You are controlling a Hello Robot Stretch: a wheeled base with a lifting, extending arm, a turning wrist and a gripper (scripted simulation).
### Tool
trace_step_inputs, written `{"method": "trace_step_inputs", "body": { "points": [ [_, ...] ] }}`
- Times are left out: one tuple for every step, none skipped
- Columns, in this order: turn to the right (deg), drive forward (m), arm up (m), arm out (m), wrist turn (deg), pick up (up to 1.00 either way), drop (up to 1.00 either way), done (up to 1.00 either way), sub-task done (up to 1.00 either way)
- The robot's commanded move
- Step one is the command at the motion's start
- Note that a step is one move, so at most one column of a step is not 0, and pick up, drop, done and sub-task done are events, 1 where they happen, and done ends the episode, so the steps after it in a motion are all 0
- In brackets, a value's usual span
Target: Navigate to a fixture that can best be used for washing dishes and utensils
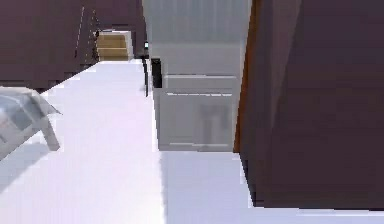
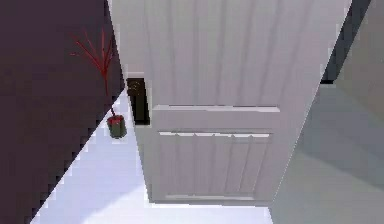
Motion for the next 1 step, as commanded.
{"method": "trace_step_inputs", "body": {
  "points": [
    [3.0, 0.0, 0.0, 0.0, 0.0, 0.0, 0.0, 0.0, 0.0]
  ]
}}
